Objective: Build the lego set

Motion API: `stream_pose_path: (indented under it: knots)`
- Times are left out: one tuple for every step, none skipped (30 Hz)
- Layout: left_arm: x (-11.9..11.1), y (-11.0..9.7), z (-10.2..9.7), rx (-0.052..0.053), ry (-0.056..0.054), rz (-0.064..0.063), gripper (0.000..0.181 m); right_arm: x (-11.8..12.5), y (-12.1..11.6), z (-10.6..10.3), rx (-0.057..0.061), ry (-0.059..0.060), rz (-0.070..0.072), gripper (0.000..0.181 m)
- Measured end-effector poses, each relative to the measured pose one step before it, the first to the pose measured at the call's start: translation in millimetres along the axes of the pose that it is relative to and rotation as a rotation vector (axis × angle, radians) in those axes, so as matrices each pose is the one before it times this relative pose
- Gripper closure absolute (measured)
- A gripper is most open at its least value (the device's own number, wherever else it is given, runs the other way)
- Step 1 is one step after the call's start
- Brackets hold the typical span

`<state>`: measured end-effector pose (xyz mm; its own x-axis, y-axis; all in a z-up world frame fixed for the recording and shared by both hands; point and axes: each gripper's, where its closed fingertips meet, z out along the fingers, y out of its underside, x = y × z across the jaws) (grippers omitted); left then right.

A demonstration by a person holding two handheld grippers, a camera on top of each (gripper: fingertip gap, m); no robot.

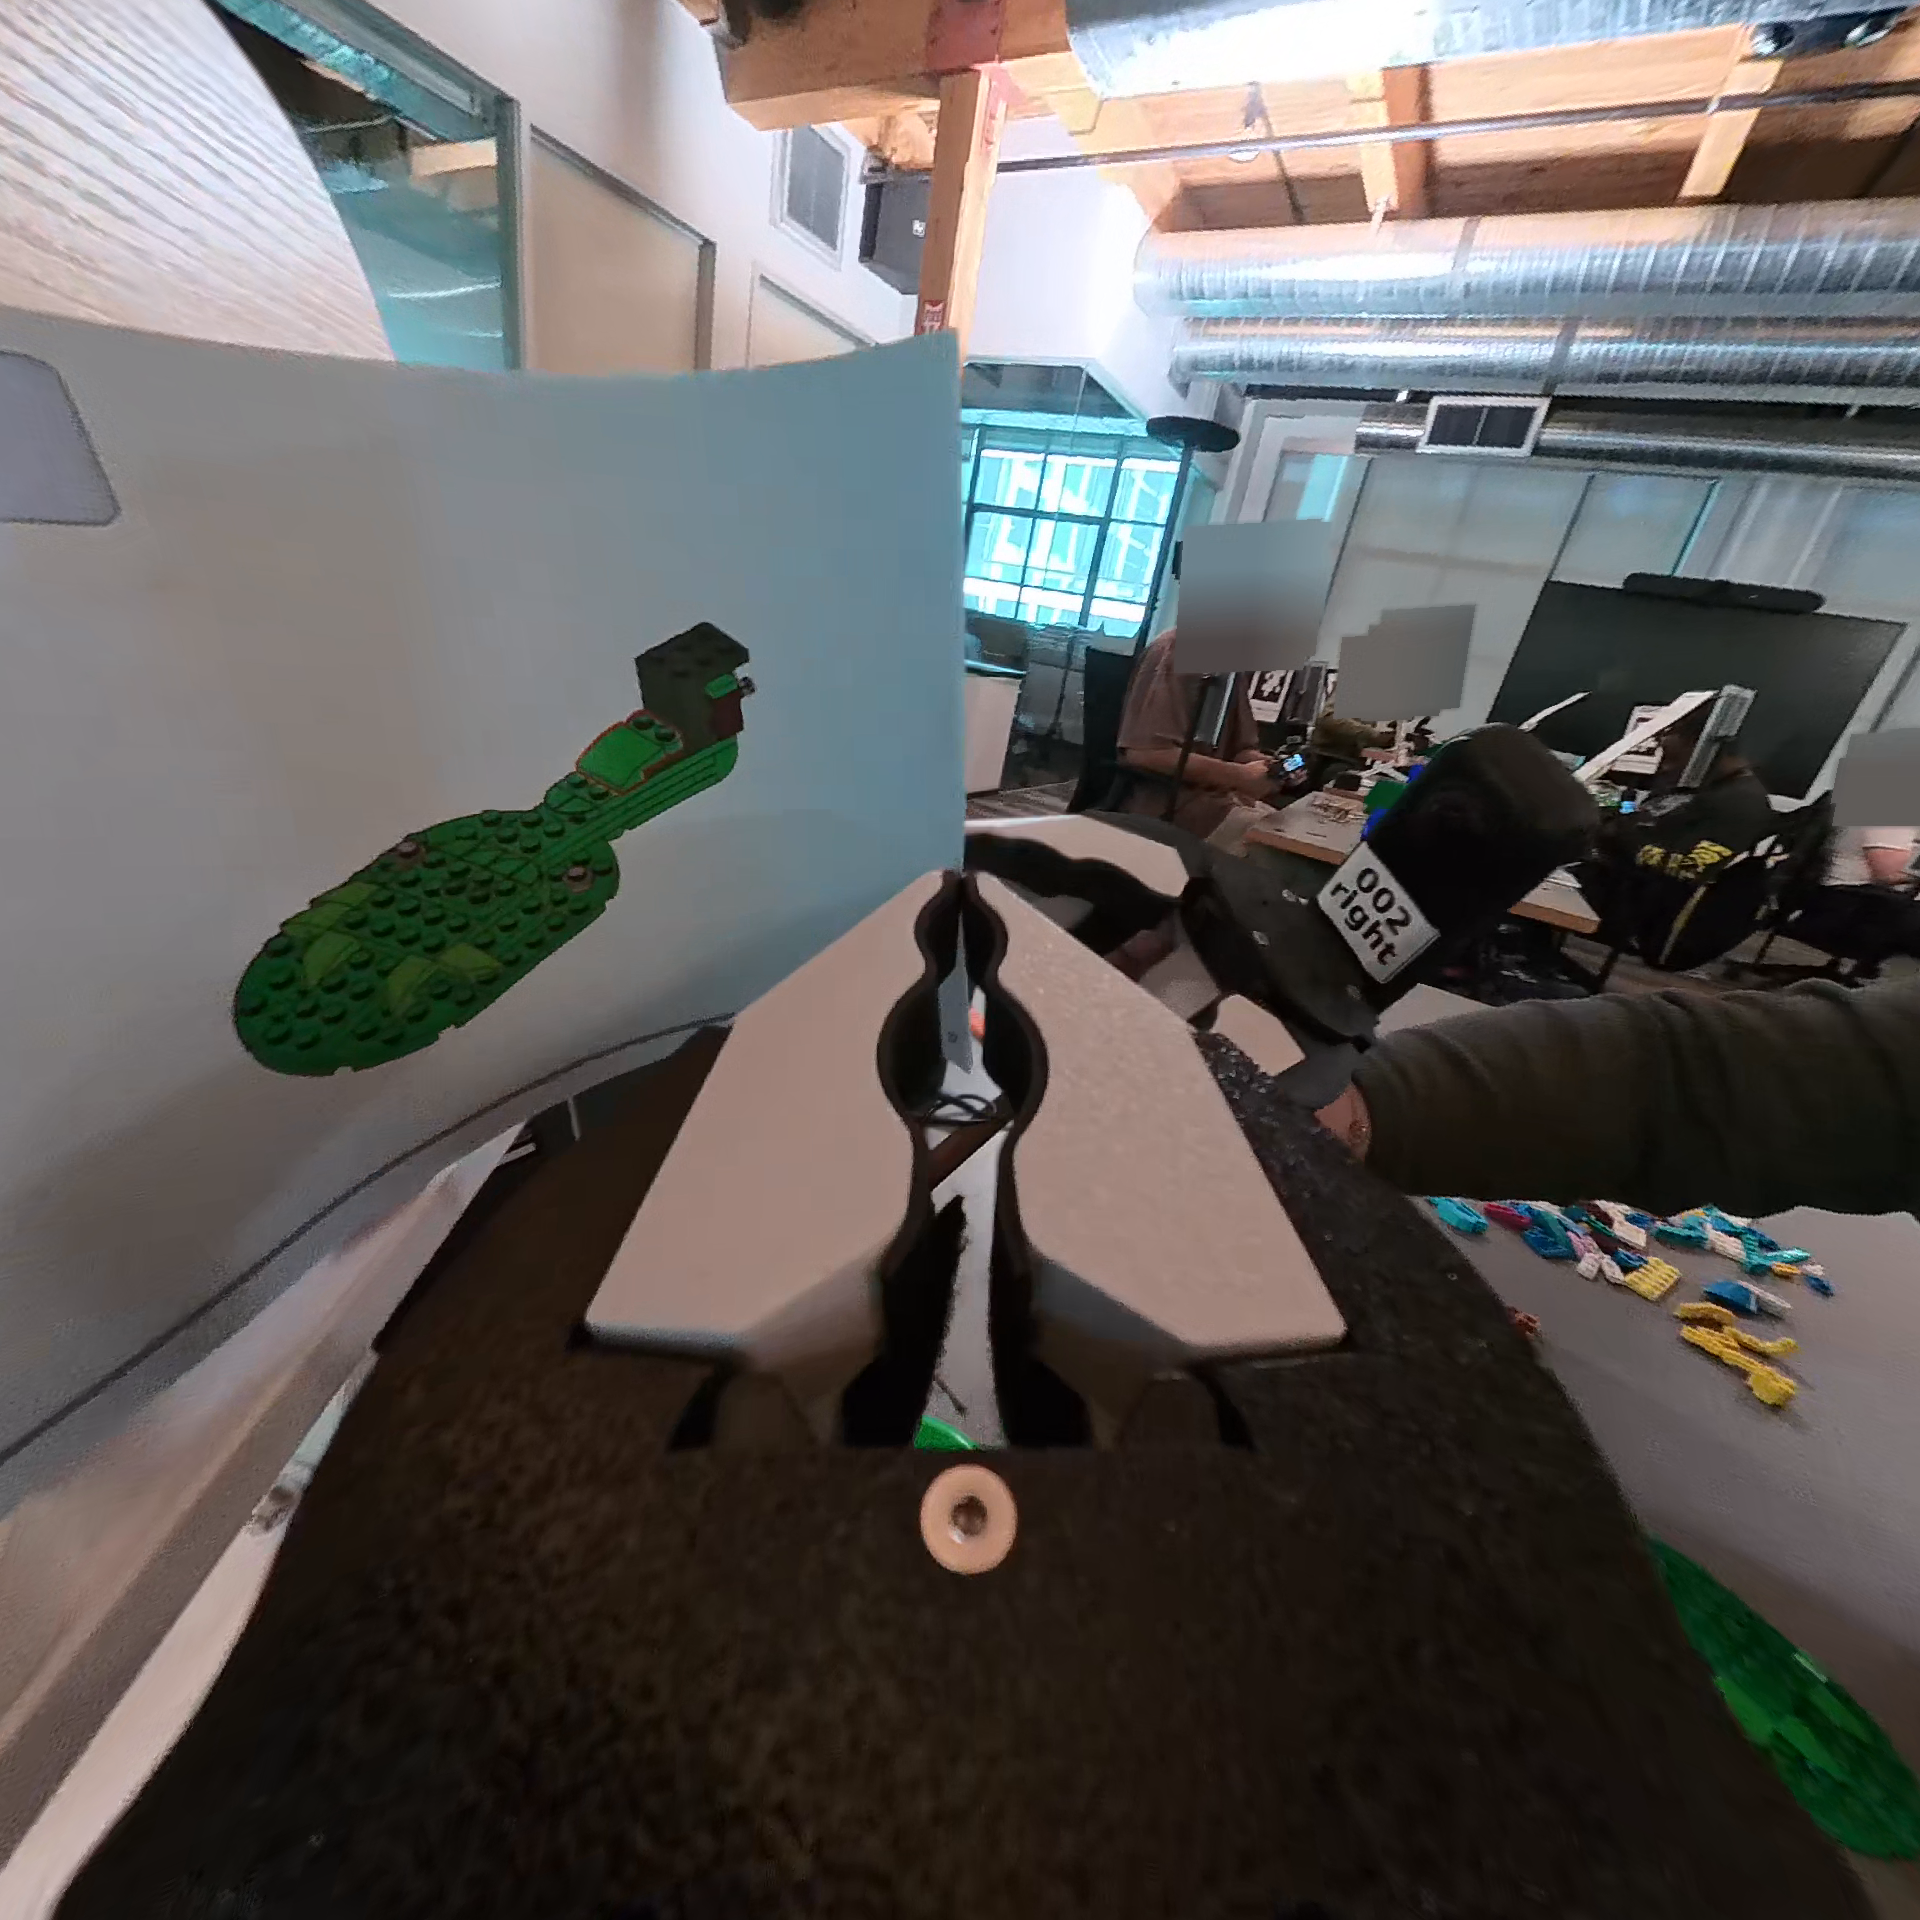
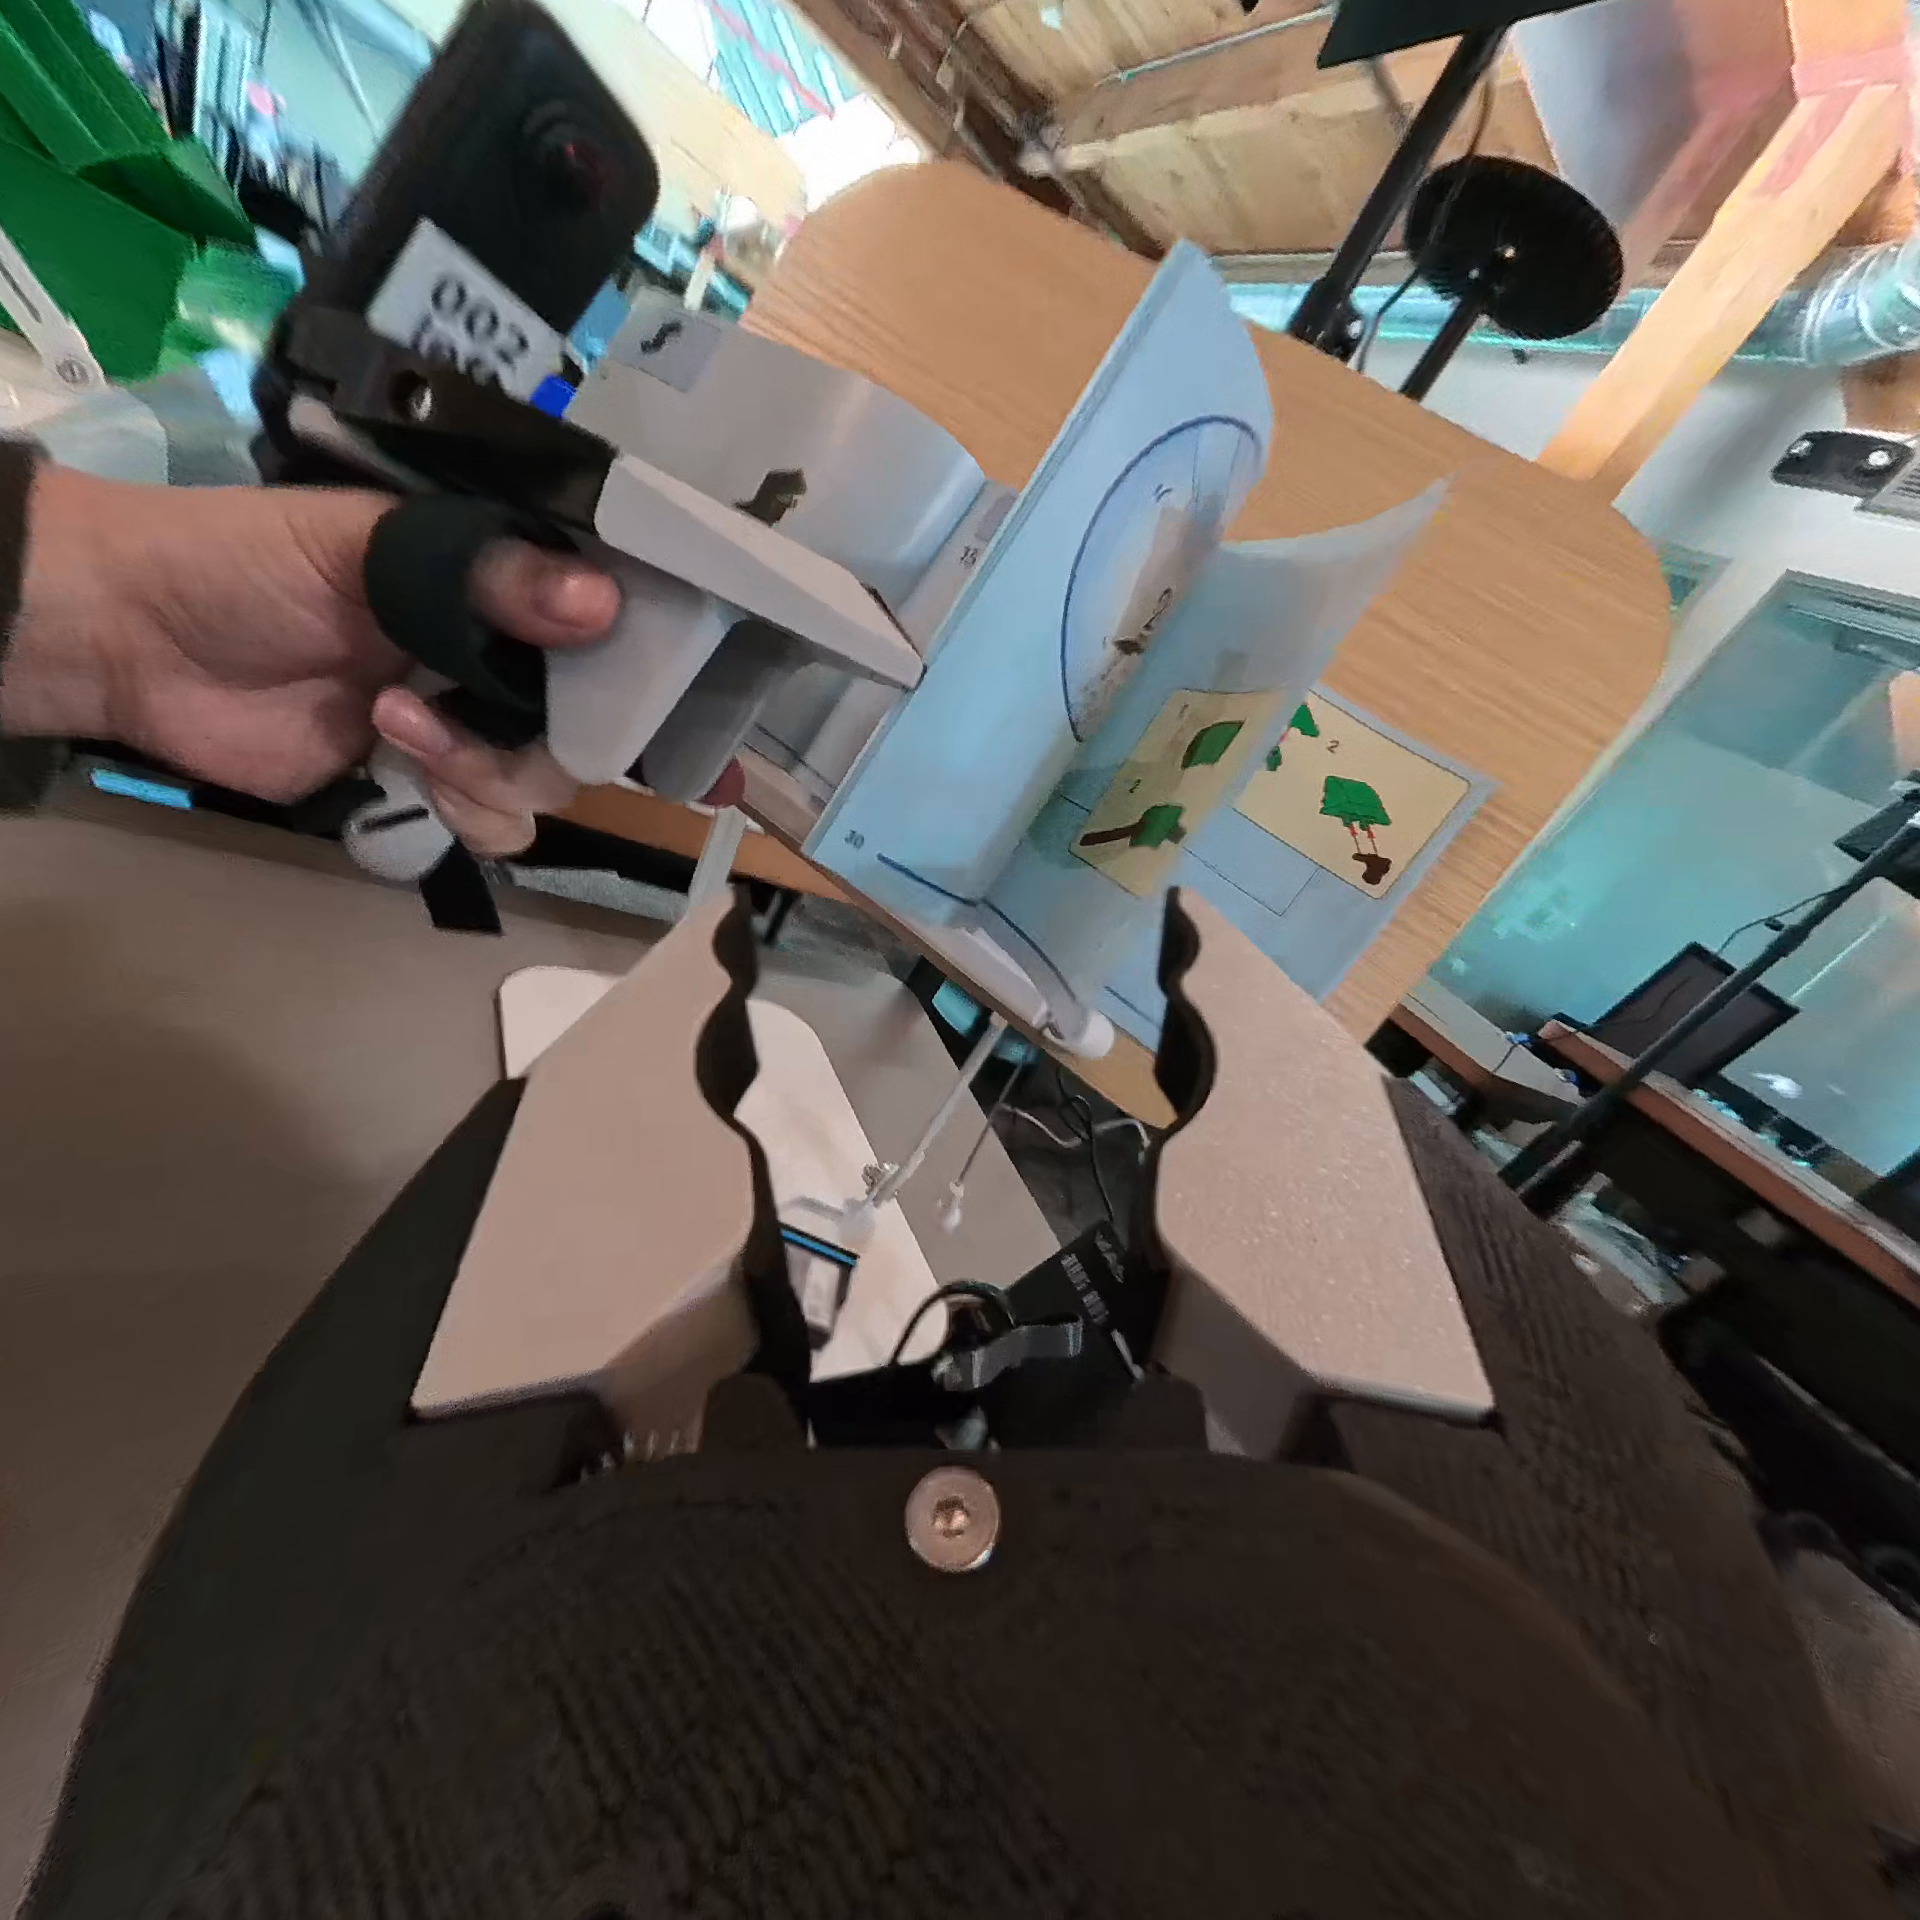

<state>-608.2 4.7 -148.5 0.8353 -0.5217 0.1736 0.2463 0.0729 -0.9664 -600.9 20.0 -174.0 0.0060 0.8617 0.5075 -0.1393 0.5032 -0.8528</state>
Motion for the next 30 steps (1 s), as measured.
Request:
stream_pose_path:
  knots:
    - [0.98, -0.09, 1.36, 0.0038, 0.0130, -0.0025, 0.181, 1.84, -2.84, -1.84, 0.0262, 0.0041, 0.0395, 0.096]
    - [0.48, 0.26, 1.46, 0.0002, 0.0106, -0.0030, 0.181, 2.49, -2.39, -1.77, 0.0236, 0.0061, 0.0423, 0.089]
    - [0.44, 0.37, 1.54, -0.0007, 0.0087, -0.0007, 0.181, 2.63, -2.12, -1.58, 0.0205, 0.0061, 0.0312, 0.084]
    - [0.40, 0.33, 1.50, -0.0009, 0.0086, 0.0017, 0.181, 1.46, -1.50, -1.37, 0.0169, 0.0007, 0.0189, 0.083]
    - [0.54, 0.42, 1.52, -0.0026, 0.0084, 0.0019, 0.181, -0.40, -0.78, -0.75, 0.0113, -0.0089, 0.0120, 0.083]
    - [0.75, 0.41, 1.66, -0.0031, 0.0107, 0.0018, 0.181, -2.12, 0.47, 0.06, 0.0034, -0.0188, 0.0116, 0.083]
    - [0.71, 0.33, 1.62, -0.0028, 0.0116, 0.0027, 0.181, -3.41, 2.02, 1.22, -0.0059, -0.0274, 0.0150, 0.083]
    - [0.64, 0.53, 1.96, -0.0043, 0.0123, 0.0039, 0.181, -4.71, 2.93, 2.27, -0.0118, -0.0373, 0.0248, 0.083]
    - [0.23, 0.82, 2.09, -0.0078, 0.0123, 0.0044, 0.181, -4.98, 2.84, 2.87, -0.0108, -0.0436, 0.0432, 0.083]
    - [-0.41, 0.46, 2.43, -0.0076, 0.0102, 0.0032, 0.181, -3.62, 2.11, 2.94, -0.0055, -0.0385, 0.0553, 0.082]
    - [-0.55, -0.03, 2.47, -0.0061, 0.0108, 0.0001, 0.181, -1.33, 1.00, 2.37, 0.0007, -0.0243, 0.0508, 0.080]
    - [-0.70, -0.28, 2.70, -0.0052, 0.0108, -0.0018, 0.181, 0.20, -0.21, 1.68, 0.0083, -0.0141, 0.0373, 0.080]
    - [-1.06, -0.13, 2.62, -0.0057, 0.0087, -0.0014, 0.181, 0.03, -0.32, 1.34, 0.0079, -0.0129, 0.0283, 0.080]
    - [-1.26, -0.34, 2.42, -0.0040, 0.0076, -0.0017, 0.181, -0.12, -0.04, 1.11, 0.0060, -0.0120, 0.0233, 0.081]
    - [-0.92, -0.21, 2.35, -0.0043, 0.0087, -0.0030, 0.181, -0.16, -0.26, 0.84, 0.0076, -0.0107, 0.0174, 0.080]
    - [-0.88, 0.06, 2.20, -0.0041, 0.0082, -0.0025, 0.181, -0.08, -0.39, 0.56, 0.0080, -0.0077, 0.0123, 0.080]
    - [-0.49, -0.08, 1.95, -0.0014, 0.0096, -0.0034, 0.181, -0.43, -0.34, 0.49, 0.0065, -0.0087, 0.0095, 0.081]
    - [-0.42, -0.18, 1.74, 0.0002, 0.0102, -0.0062, 0.181, -0.78, -0.05, 0.45, 0.0038, -0.0106, 0.0088, 0.081]
    - [-0.71, 0.25, 1.63, 0.0001, 0.0068, -0.0058, 0.181, -0.74, 0.08, 0.50, 0.0032, -0.0082, 0.0045, 0.081]
    - [-1.13, 0.63, 1.26, 0.0001, 0.0030, -0.0047, 0.181, -0.81, -0.10, 0.48, 0.0032, -0.0064, -0.0015, 0.081]
    - [-1.15, 0.57, 1.07, 0.0023, 0.0013, -0.0065, 0.181, -1.01, -0.04, 0.63, 0.0014, -0.0067, -0.0037, 0.081]
    - [-0.61, 0.51, 0.78, 0.0038, 0.0039, -0.0069, 0.181, -0.94, 0.15, 0.74, -0.0004, -0.0056, -0.0027, 0.081]
    - [-0.16, 0.39, 0.53, 0.0048, 0.0058, -0.0038, 0.181, -0.96, -0.05, 0.88, -0.0010, -0.0051, -0.0017, 0.081]
    - [-0.20, -0.17, 0.37, 0.0073, 0.0037, -0.0022, 0.181, -1.00, -0.26, 0.89, -0.0003, -0.0050, -0.0025, 0.082]
    - [-0.17, -0.57, 0.25, 0.0099, 0.0033, -0.0015, 0.181, -0.88, -0.35, 0.93, 0.0003, -0.0041, -0.0025, 0.082]
    - [-0.16, -0.74, 0.19, 0.0095, 0.0033, -0.0021, 0.181, -0.68, -0.65, 0.91, 0.0011, -0.0042, -0.0011, 0.082]
    - [-0.11, -0.67, 0.12, 0.0083, 0.0031, -0.0031, 0.181, -0.61, -0.67, 0.72, 0.0017, -0.0032, -0.0001, 0.082]
    - [0.16, -0.26, 0.11, 0.0051, 0.0046, -0.0025, 0.181, -0.34, -0.74, 0.65, 0.0016, -0.0026, 0.0001, 0.083]
    - [0.54, 0.09, 0.06, 0.0023, 0.0067, -0.0015, 0.181, -0.60, -0.72, 0.64, 0.0014, -0.0043, 0.0005, 0.083]
    - [0.42, 0.62, 0.18, -0.0009, 0.0054, -0.0014, 0.181, -0.71, -0.74, 0.45, 0.0013, -0.0049, -0.0002, 0.084]
